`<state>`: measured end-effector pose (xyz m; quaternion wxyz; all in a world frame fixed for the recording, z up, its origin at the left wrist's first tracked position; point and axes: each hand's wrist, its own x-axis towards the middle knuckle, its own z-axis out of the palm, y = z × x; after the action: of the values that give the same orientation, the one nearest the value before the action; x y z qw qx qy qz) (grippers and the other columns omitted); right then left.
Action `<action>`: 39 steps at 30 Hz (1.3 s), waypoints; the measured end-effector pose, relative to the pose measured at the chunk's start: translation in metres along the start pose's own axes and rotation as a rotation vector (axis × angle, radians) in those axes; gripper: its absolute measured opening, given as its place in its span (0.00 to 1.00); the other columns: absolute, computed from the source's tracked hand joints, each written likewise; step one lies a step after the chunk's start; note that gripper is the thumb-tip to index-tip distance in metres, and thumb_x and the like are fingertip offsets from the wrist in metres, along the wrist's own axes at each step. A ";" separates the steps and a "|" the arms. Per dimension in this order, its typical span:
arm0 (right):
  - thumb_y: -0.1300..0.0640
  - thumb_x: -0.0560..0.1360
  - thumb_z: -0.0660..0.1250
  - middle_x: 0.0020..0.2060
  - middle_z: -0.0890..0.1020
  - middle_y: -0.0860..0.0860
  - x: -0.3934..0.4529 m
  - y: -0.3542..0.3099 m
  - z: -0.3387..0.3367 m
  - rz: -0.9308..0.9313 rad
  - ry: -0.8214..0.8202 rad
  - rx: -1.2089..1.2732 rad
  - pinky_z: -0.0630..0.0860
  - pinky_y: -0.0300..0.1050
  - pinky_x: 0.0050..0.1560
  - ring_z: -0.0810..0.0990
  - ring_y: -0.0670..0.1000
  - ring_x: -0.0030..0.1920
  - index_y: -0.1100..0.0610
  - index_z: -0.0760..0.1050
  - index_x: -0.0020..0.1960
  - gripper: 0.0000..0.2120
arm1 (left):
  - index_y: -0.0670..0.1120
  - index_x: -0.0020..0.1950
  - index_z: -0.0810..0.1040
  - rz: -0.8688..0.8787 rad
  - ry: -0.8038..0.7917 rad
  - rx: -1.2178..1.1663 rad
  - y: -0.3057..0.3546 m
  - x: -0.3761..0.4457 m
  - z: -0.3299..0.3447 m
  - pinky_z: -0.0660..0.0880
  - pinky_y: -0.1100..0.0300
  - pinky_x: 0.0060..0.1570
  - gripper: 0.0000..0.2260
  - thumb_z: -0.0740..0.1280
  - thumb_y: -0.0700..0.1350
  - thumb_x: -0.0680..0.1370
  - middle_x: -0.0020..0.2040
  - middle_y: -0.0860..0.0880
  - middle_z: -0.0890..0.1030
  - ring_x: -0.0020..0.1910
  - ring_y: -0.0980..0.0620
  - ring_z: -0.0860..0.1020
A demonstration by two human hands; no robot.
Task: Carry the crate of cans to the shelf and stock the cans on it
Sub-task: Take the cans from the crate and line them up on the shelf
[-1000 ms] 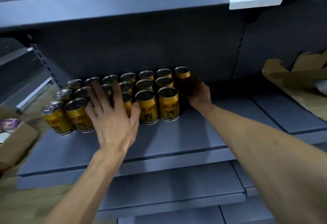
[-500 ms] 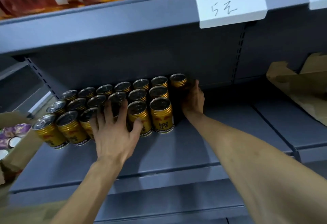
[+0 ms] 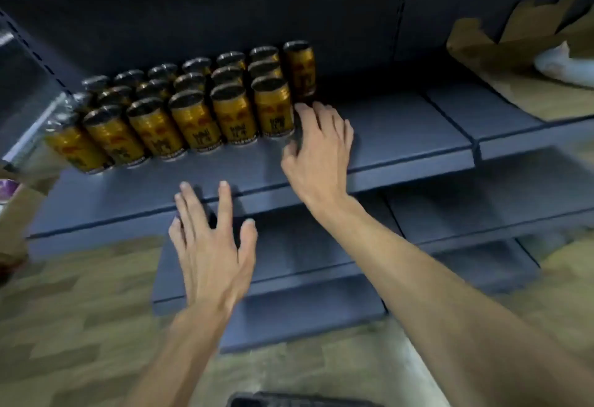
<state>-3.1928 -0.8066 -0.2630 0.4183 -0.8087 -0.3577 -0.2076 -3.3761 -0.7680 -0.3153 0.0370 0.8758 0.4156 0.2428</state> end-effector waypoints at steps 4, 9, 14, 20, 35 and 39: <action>0.54 0.73 0.63 0.67 0.75 0.58 -0.060 0.003 -0.008 0.001 -0.042 -0.149 0.62 0.59 0.70 0.70 0.59 0.70 0.56 0.73 0.69 0.24 | 0.52 0.81 0.52 0.072 -0.047 0.043 -0.010 -0.013 -0.006 0.47 0.42 0.74 0.27 0.48 0.59 0.82 0.80 0.38 0.44 0.79 0.41 0.44; 0.58 0.72 0.62 0.74 0.68 0.60 -0.122 -0.011 -0.021 0.077 -0.054 -0.186 0.59 0.60 0.73 0.63 0.60 0.76 0.55 0.72 0.70 0.26 | 0.51 0.80 0.55 0.183 -0.075 0.118 -0.021 -0.033 -0.013 0.49 0.41 0.74 0.27 0.50 0.56 0.82 0.79 0.35 0.46 0.79 0.37 0.46; 0.64 0.64 0.61 0.63 0.77 0.60 -0.177 -0.038 -0.018 0.097 0.002 -0.127 0.69 0.57 0.65 0.74 0.59 0.65 0.57 0.78 0.64 0.28 | 0.50 0.80 0.54 0.181 -0.046 0.163 -0.035 -0.078 0.001 0.52 0.43 0.74 0.27 0.49 0.53 0.81 0.78 0.32 0.49 0.78 0.35 0.49; 0.66 0.63 0.64 0.64 0.75 0.60 -0.309 -0.032 0.015 0.233 -0.181 -0.024 0.68 0.57 0.65 0.73 0.60 0.64 0.58 0.78 0.61 0.26 | 0.49 0.80 0.55 0.124 -0.235 0.112 -0.082 -0.184 0.067 0.55 0.44 0.73 0.26 0.51 0.55 0.82 0.78 0.33 0.49 0.78 0.37 0.51; 0.57 0.71 0.68 0.60 0.74 0.58 -0.601 0.104 0.102 0.522 -0.973 -0.189 0.71 0.57 0.61 0.72 0.61 0.61 0.57 0.72 0.64 0.22 | 0.43 0.71 0.65 -0.079 -0.756 0.071 -0.194 -0.381 0.269 0.69 0.45 0.64 0.25 0.65 0.44 0.74 0.78 0.37 0.54 0.69 0.35 0.65; 0.55 0.73 0.66 0.63 0.71 0.59 -0.662 0.133 0.138 0.500 -1.041 -0.249 0.67 0.56 0.65 0.70 0.61 0.64 0.56 0.71 0.66 0.22 | 0.45 0.72 0.64 -0.114 -0.822 0.117 -0.225 -0.435 0.333 0.70 0.45 0.65 0.27 0.67 0.44 0.75 0.79 0.38 0.52 0.73 0.38 0.62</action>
<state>-3.5227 -1.0131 -0.8316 0.1258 -0.9071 -0.2874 0.2808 -3.6171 -0.8999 -0.8401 0.1633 0.8761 0.4270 -0.1532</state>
